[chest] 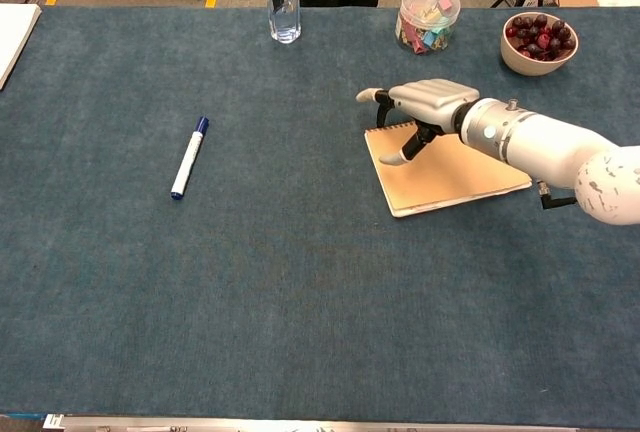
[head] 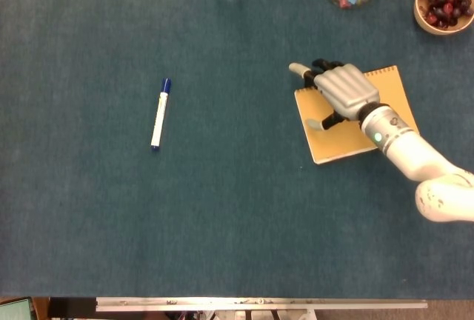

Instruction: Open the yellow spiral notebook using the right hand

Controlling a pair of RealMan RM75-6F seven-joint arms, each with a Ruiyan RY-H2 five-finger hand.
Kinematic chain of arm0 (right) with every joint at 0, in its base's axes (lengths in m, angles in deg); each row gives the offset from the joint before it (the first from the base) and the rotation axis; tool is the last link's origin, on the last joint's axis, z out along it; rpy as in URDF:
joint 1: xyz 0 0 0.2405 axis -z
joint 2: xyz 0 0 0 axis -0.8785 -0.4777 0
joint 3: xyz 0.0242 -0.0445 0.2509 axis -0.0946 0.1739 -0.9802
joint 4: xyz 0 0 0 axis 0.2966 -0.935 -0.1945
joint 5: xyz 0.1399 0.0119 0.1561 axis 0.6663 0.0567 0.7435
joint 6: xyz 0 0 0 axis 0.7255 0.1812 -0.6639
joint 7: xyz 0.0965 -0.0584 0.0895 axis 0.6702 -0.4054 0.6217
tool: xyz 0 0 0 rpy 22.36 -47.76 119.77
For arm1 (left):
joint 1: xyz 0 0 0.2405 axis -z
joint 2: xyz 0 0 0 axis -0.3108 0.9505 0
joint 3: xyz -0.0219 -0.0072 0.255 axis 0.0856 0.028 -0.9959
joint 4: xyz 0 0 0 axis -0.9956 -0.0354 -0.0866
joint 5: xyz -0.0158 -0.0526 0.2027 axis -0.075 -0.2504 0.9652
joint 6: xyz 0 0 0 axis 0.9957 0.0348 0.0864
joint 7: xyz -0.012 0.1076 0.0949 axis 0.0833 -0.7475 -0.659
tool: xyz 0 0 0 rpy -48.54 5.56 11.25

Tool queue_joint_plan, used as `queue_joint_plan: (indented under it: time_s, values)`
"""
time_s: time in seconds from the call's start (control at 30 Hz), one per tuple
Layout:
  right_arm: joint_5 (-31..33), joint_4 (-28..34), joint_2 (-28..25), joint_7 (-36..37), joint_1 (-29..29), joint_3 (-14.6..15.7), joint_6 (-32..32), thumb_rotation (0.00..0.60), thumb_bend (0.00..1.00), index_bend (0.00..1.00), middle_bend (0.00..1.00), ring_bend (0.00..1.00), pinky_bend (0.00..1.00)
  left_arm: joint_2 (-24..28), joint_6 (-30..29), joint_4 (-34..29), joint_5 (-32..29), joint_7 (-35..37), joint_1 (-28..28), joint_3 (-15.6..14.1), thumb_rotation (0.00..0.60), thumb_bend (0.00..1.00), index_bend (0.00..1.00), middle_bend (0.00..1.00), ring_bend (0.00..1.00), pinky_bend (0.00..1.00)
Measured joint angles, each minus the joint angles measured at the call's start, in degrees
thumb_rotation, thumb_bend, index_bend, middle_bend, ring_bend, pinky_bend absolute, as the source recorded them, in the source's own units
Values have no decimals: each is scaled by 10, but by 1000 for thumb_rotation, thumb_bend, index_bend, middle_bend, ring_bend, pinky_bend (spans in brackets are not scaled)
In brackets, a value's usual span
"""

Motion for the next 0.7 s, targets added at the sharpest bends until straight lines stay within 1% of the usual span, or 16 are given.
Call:
queue_joint_plan:
  time_s: [0.17,0.33,0.47,0.6,0.7]
  values:
    - [-15,42,-26,6,5,18,3,410,248,0,314,88,182,-1,0,1,1,1,-1,-1,600,486,79,106,21,58]
    - [-35,80,-47,15,12,34,3,397,248,0,323,88,181,0,-3,0,1,1,-3,-1,600,486,79,106,21,58]
    - [-62,116,-70,24,20,50,2,366,248,0,333,88,181,1,-5,0,2,0,-4,-2,600,486,79,106,21,58]
    - [-93,152,-96,34,30,67,0,363,248,0,334,88,182,0,-6,0,1,1,-6,-2,600,486,79,106,21,58]
    - [-126,177,-116,45,42,77,-12,361,248,0,326,88,182,0,-7,-1,2,1,-6,-2,600,486,79,106,21,58]
